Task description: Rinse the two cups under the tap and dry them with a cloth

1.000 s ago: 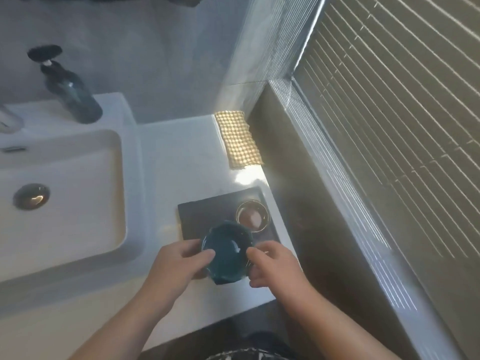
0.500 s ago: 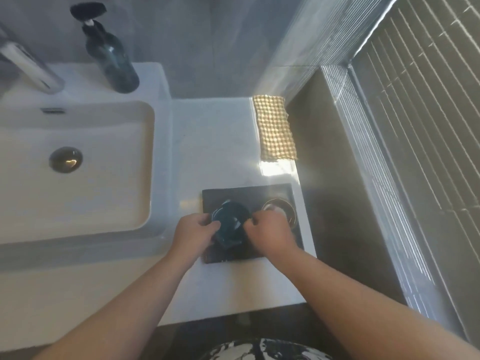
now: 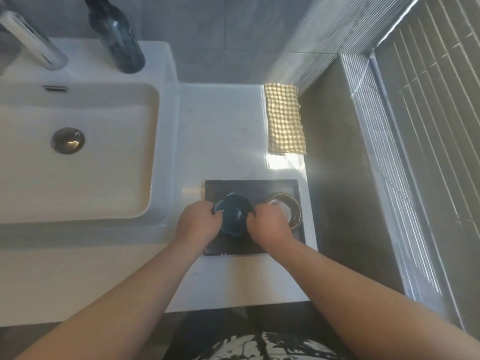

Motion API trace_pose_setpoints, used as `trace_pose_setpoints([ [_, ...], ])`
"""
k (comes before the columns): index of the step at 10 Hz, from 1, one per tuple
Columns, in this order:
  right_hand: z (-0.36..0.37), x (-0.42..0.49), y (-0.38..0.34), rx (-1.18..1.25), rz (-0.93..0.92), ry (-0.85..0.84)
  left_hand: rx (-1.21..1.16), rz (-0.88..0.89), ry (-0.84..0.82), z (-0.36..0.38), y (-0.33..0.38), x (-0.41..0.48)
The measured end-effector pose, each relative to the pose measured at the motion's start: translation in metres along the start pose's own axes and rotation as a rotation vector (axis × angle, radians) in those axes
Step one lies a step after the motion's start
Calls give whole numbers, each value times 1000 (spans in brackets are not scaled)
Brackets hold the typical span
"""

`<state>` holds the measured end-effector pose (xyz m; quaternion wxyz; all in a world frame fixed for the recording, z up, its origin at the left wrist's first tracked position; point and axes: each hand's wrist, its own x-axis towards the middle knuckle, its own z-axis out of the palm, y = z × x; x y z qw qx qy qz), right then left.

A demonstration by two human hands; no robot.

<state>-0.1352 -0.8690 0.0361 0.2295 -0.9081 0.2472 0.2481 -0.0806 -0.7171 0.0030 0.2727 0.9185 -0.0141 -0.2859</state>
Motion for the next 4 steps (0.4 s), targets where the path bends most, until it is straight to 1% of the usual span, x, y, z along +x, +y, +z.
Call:
trace_pose_setpoints([
  [1,3,4,4,4,-33,21,12,38,8,1,-2,3],
  [2,-1,2,7,58,-59,-36,-4,43,-36,1,-7,3],
  [3,-13,2,20,81,-139,-29,-53,83,-57,-13,-3,-5],
  [4,-56,-11,26,362,-174,31,-65,131,-57,-32,2,-11],
])
